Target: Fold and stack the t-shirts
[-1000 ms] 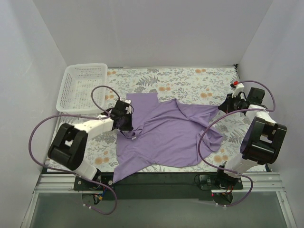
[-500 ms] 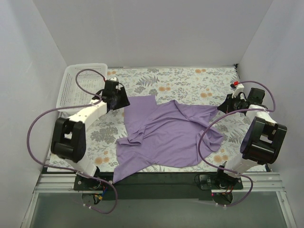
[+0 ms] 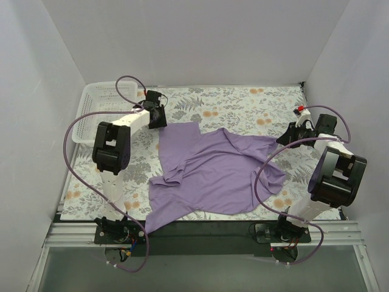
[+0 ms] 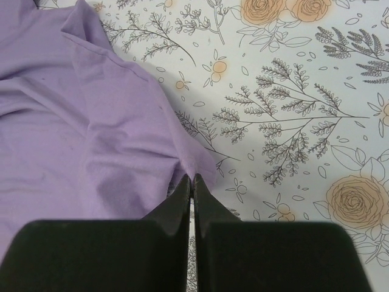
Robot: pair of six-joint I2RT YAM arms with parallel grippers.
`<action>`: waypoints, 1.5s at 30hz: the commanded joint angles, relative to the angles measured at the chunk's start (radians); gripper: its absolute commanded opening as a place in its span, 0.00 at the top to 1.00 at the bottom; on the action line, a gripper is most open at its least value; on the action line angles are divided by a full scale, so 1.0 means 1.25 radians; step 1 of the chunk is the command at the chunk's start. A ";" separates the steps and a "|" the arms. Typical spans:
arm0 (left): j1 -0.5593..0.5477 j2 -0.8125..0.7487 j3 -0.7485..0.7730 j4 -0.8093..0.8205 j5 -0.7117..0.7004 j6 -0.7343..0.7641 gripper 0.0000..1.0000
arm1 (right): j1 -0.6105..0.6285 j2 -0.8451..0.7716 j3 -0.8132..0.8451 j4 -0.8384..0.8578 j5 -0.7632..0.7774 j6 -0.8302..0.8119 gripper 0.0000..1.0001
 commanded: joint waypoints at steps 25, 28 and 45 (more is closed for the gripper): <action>-0.003 0.045 0.080 -0.084 0.108 0.120 1.00 | 0.004 0.002 0.024 -0.031 -0.021 -0.016 0.99; -0.003 -0.059 0.053 -0.044 0.122 0.112 1.00 | 0.005 -0.039 0.013 -0.056 -0.017 -0.043 0.99; 0.001 -0.839 -0.185 0.220 0.101 -0.006 1.00 | 0.005 -0.510 0.365 -0.412 0.117 -0.234 0.99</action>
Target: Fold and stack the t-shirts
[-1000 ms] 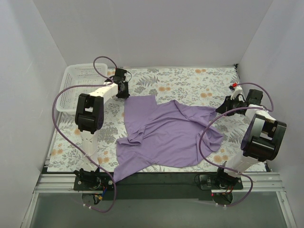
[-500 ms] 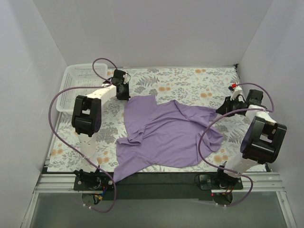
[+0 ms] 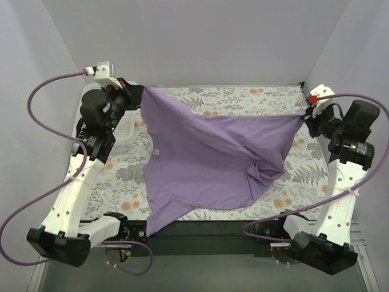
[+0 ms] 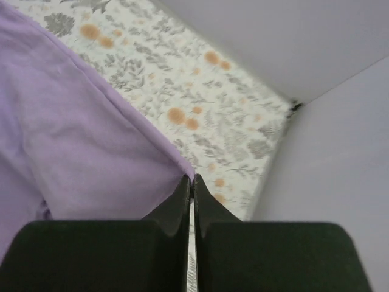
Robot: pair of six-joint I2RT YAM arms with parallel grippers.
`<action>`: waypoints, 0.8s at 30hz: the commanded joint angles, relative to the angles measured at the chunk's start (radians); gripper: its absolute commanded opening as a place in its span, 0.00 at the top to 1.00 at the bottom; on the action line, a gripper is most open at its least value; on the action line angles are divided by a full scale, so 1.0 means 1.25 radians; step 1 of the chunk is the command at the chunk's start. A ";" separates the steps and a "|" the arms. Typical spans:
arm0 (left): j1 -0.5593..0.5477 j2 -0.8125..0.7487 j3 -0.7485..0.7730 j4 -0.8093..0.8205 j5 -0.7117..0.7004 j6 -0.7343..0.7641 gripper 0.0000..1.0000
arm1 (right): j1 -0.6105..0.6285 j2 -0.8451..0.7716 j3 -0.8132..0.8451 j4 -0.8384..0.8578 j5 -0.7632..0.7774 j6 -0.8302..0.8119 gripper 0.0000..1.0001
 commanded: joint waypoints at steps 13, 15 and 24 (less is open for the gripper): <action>-0.011 -0.131 0.503 0.084 -0.049 0.015 1.00 | -0.002 0.110 0.935 -0.004 0.249 0.177 0.99; -0.016 -0.140 0.540 0.102 -0.048 0.015 1.00 | 0.003 0.086 0.935 0.050 0.283 0.173 0.99; -0.043 -0.121 0.545 0.118 -0.060 0.036 1.00 | 0.038 0.051 0.870 0.088 0.333 0.139 0.99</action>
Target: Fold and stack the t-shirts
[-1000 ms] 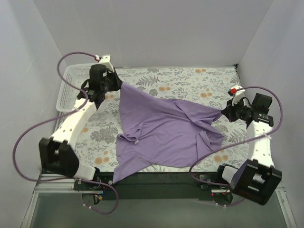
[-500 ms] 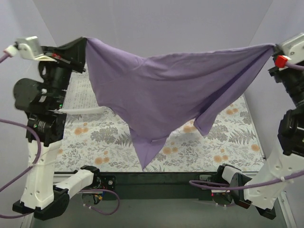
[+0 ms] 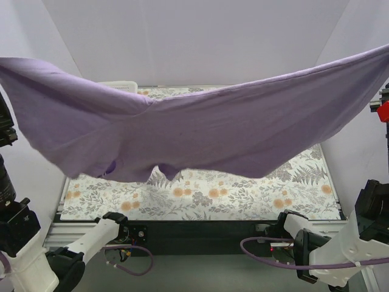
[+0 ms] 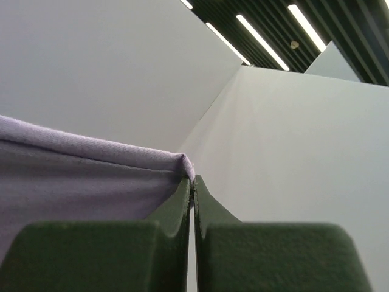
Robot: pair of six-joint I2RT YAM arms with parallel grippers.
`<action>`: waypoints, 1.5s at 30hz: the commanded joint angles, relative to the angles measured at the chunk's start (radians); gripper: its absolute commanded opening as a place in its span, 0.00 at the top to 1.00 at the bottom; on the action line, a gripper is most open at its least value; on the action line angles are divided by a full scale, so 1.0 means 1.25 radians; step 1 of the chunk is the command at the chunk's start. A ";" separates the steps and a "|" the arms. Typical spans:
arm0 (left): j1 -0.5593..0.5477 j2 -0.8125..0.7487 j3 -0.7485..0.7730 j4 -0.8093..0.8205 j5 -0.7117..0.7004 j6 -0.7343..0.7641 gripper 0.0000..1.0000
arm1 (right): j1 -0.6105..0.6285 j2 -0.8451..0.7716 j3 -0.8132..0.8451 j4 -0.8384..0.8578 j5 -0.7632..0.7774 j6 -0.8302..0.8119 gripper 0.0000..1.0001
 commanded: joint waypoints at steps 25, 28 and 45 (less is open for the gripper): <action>0.036 0.728 -0.545 0.210 -0.058 -0.001 1.00 | 0.020 0.109 -1.375 0.756 -0.241 -0.008 0.99; 0.049 0.799 -0.447 0.183 -0.067 -0.006 1.00 | 0.037 0.241 -1.288 0.756 -0.231 0.014 0.99; 0.093 0.965 -0.164 0.110 -0.055 -0.017 1.00 | 0.073 0.457 -1.073 0.816 -0.119 0.162 0.99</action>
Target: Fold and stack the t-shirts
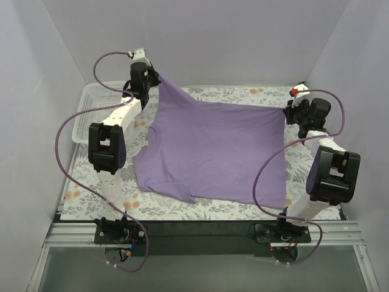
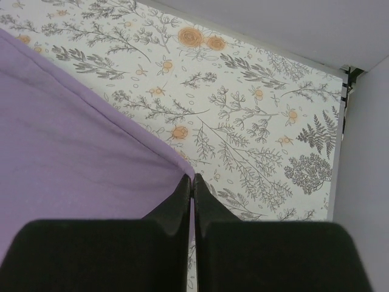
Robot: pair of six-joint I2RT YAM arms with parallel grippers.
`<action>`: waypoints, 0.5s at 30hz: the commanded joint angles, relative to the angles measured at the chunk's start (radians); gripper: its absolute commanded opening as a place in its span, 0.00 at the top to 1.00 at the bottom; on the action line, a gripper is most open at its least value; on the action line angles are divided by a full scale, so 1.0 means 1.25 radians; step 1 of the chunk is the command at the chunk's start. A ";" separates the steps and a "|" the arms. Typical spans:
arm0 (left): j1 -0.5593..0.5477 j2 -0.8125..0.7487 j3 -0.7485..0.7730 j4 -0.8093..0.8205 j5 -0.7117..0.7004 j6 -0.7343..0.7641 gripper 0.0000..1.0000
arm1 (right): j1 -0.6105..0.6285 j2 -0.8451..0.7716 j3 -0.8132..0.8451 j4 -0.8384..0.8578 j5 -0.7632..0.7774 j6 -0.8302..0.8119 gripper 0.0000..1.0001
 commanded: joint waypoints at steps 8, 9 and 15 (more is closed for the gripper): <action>0.012 0.004 -0.009 -0.013 0.104 -0.008 1.00 | 0.003 0.008 0.021 0.048 -0.012 0.037 0.99; 0.012 0.000 -0.011 -0.012 0.111 -0.009 1.00 | 0.003 0.002 0.016 0.048 -0.007 0.031 0.99; 0.012 -0.115 -0.095 0.003 0.156 -0.022 1.00 | 0.001 -0.125 -0.039 -0.077 -0.103 -0.053 0.99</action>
